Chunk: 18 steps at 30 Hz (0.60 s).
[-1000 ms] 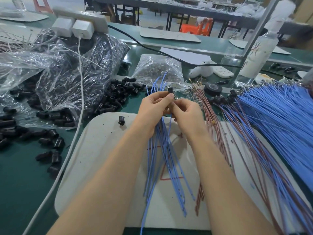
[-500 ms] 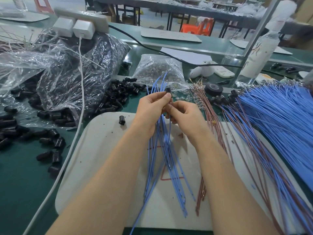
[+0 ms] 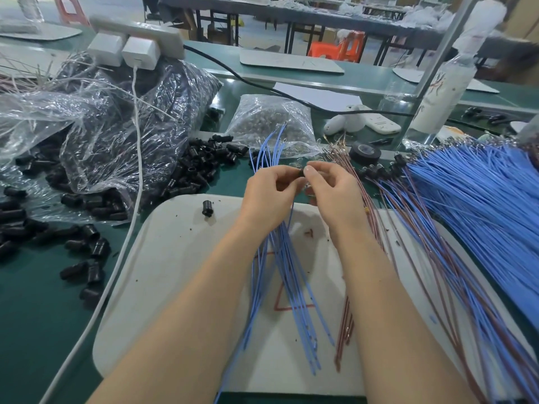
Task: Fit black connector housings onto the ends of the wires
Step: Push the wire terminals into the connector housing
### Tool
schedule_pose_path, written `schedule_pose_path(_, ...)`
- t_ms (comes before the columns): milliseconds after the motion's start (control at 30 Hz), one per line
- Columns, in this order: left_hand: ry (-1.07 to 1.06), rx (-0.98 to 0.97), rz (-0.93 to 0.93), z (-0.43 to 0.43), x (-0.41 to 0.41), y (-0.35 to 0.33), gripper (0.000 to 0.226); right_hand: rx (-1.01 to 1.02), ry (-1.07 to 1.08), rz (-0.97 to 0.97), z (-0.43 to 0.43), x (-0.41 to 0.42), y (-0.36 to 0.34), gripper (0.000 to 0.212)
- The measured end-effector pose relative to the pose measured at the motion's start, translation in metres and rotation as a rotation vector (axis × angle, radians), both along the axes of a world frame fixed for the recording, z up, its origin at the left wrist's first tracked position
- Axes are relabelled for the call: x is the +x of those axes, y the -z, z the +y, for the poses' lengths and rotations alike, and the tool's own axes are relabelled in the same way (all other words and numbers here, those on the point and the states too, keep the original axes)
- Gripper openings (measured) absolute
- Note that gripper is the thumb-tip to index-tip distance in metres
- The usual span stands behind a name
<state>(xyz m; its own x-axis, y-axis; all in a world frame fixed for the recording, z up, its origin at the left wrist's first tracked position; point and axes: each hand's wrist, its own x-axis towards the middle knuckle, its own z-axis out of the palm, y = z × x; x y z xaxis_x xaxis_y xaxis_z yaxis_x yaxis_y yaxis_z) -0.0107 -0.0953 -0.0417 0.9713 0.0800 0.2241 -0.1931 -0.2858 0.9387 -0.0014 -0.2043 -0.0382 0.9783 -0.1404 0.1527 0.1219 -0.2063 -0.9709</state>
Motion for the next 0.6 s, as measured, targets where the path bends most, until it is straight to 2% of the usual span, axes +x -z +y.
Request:
schedule_pose_path(233,0.017,0.059,-0.052,-0.0016,-0.0045,-0.0014,0.005,0.16,0.016,0.066,-0.0056,0.0029,0.0034,0.015)
schedule_pose_path(467,-0.006,0.232,-0.112,-0.0028,-0.0056,-0.0007,0.009,0.274,0.01,0.119,-0.0053,0.004,0.0038,0.021)
schedule_pose_path(600,-0.035,0.267,-0.106,-0.0034,-0.0052,-0.0011,0.01,0.283,0.037,0.111,-0.0046,0.0048,0.0027,0.022)
